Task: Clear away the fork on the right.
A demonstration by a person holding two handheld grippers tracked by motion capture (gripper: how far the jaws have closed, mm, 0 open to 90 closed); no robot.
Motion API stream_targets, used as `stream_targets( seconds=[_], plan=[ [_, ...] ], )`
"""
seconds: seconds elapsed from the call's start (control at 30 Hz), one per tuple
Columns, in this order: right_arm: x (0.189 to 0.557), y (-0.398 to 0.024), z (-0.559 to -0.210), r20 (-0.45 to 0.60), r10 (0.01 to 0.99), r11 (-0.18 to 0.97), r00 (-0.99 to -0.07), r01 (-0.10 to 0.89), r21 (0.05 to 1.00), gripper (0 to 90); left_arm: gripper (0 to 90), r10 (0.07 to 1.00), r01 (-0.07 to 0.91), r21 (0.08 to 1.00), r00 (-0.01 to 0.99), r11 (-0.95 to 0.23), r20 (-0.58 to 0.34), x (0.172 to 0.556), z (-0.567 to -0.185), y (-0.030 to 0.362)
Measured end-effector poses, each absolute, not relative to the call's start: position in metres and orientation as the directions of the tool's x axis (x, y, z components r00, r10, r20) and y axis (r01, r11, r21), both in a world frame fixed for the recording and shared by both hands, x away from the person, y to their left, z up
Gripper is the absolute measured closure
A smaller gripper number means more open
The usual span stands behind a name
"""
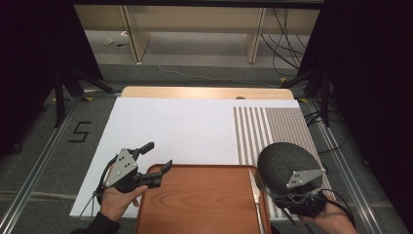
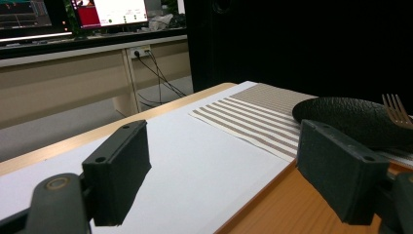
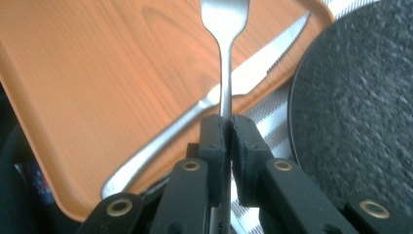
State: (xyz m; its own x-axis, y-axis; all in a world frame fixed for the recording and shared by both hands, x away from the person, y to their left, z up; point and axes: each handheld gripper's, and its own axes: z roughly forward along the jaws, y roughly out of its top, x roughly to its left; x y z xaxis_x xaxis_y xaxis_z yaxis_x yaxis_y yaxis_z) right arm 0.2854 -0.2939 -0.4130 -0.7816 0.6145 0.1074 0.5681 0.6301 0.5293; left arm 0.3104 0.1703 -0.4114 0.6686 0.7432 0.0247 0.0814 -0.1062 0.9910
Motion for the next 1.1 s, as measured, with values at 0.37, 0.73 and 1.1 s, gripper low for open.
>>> stream_targets(
  seconds=[0.37,0.73,1.1],
  plan=[
    [0.289,-0.274,-0.409,0.164,0.606,0.589,-0.778,0.578,0.564,84.5,19.5,0.744,0.08,0.991,0.668,-0.107,0.027,0.311,-0.411,0.171],
    [0.285,-0.24,-0.411,0.178,0.552,0.636,-0.814,0.55,0.541,84.5,19.5,0.743,0.08,0.991,0.668,-0.106,0.026,0.31,-0.411,0.171],
    [0.285,-0.216,-0.417,0.201,0.51,0.666,-0.836,0.532,0.523,84.5,19.5,0.744,0.081,0.991,0.668,-0.105,0.024,0.311,-0.411,0.172]
  ],
)
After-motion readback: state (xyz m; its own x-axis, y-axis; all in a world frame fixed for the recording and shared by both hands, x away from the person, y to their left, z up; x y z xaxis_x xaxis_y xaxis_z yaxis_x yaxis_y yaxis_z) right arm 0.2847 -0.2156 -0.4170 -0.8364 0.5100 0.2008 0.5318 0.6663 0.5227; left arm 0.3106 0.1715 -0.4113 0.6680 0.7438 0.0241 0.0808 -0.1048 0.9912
